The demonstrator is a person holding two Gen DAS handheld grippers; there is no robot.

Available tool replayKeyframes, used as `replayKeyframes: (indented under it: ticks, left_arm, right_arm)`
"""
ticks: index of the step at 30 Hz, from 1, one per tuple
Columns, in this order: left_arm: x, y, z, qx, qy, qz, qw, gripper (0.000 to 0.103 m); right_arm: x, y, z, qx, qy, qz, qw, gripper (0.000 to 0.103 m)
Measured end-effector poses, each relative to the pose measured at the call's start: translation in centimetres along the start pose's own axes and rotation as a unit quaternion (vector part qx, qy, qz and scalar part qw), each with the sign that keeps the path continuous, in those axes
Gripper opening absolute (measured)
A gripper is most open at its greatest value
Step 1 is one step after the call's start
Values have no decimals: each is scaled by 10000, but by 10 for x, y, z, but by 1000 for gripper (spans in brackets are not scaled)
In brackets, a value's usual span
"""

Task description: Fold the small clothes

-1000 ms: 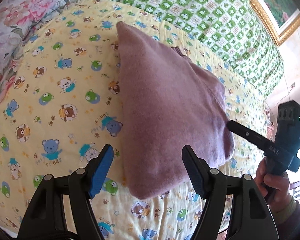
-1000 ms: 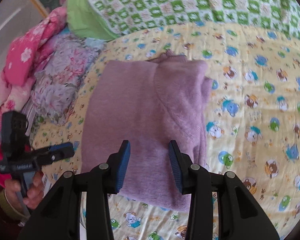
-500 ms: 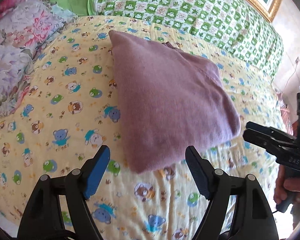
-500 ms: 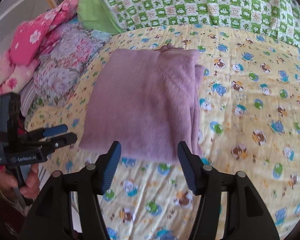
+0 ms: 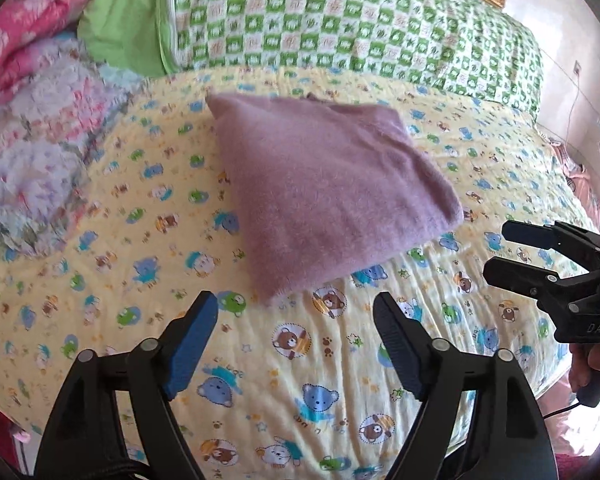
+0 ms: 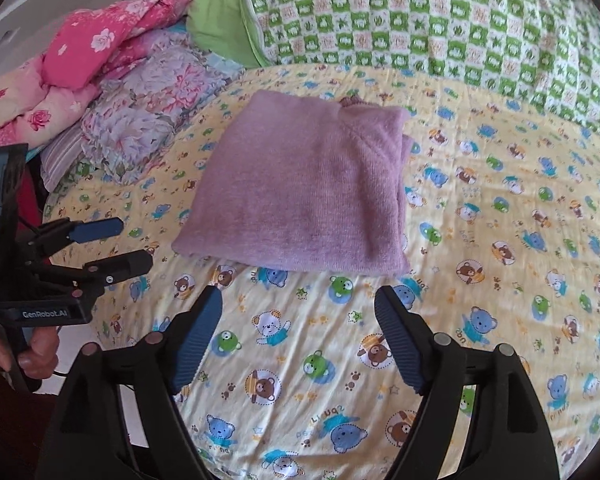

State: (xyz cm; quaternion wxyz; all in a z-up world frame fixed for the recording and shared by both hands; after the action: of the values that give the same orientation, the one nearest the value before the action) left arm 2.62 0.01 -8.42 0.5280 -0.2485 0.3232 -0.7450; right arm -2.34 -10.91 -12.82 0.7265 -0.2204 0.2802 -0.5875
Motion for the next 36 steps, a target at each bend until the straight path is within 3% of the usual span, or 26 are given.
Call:
replayKeyframes:
  ticks: [5,9,19,36]
  left_arm:
    - [-1,-22,9,381,175,142,9990,90]
    - [-4,-23,11,371,100,95,9992,99]
    - [-11,5,0,84,-36,168,9998,99]
    - [-9,21,-2,265,-42,563,9981,99]
  right_arm:
    - [-2,-16,5,294,-63,-88,9995,90]
    - [-1,-18,6,347,-42,-130,9993,93]
    - [-2,1,-4,203,16,-200,9996,96]
    - [-2,33,-7,220,157,-161,9995,96]
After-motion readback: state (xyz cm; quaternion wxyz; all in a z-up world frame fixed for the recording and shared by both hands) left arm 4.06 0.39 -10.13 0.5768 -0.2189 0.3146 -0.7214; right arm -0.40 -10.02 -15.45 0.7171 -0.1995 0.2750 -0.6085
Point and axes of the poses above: each gripper's, at about its wrist camera, not at the fingertips, and y roughly the way its jaws point, x to its right, z to its top, the point moved 6 cm from there along y, roughly the way its jaws point, and after that the axes turned 1 degree about y, right-handed, at the moved point
